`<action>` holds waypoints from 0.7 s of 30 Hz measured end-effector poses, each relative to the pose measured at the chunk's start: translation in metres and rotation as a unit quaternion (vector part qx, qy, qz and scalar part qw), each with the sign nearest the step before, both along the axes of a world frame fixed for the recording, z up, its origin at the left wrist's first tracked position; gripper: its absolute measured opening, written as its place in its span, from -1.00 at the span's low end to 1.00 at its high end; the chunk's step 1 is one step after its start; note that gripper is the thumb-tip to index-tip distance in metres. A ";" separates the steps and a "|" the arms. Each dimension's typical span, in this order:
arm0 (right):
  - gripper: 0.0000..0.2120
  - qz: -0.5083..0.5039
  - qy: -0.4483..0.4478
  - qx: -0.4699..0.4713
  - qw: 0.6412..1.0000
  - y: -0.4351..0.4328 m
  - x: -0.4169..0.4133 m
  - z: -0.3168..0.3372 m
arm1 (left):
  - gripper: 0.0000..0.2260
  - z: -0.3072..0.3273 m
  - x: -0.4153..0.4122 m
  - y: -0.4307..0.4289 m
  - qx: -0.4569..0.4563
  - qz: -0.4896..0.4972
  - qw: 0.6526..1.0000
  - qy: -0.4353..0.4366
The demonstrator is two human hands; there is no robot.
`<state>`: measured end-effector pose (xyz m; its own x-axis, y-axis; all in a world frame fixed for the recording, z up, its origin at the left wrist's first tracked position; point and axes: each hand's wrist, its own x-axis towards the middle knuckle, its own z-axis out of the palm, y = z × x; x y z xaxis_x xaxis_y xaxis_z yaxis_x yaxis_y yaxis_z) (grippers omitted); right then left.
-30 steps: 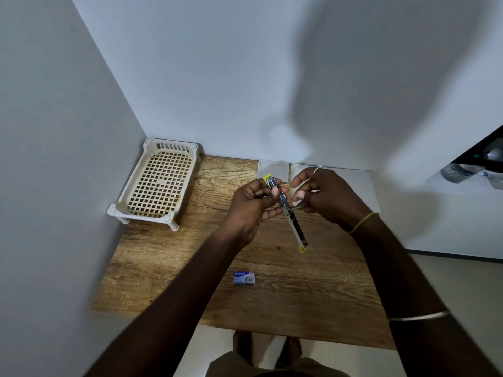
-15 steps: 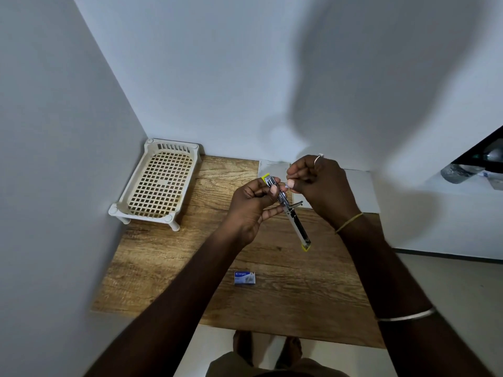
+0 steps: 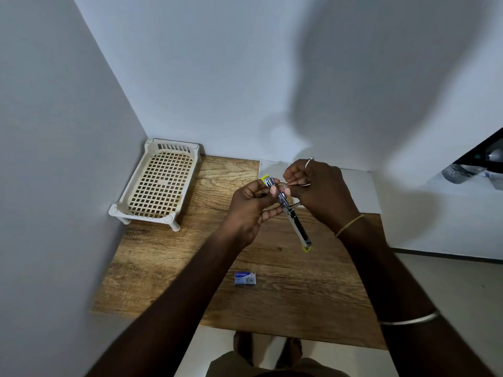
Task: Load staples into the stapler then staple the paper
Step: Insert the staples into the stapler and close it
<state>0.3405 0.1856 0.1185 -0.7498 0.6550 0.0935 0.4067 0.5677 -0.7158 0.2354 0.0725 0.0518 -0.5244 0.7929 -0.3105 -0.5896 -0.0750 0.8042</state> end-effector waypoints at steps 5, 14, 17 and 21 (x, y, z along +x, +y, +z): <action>-0.81 0.000 0.005 0.027 1.000 -0.004 0.003 0.005 | -0.89 0.002 0.000 0.001 0.001 0.007 1.000 -0.004; -0.58 -0.082 0.103 -0.059 0.990 -0.027 0.000 -0.004 | -0.89 0.003 -0.004 0.007 0.029 0.043 0.998 -0.030; -0.53 -0.100 0.121 -0.068 0.985 -0.029 -0.003 -0.005 | -0.89 0.002 -0.005 0.009 0.038 0.043 0.998 -0.031; -0.50 -0.100 0.128 -0.069 0.984 -0.030 -0.004 -0.006 | -0.89 0.001 -0.006 0.010 0.041 0.045 0.998 -0.029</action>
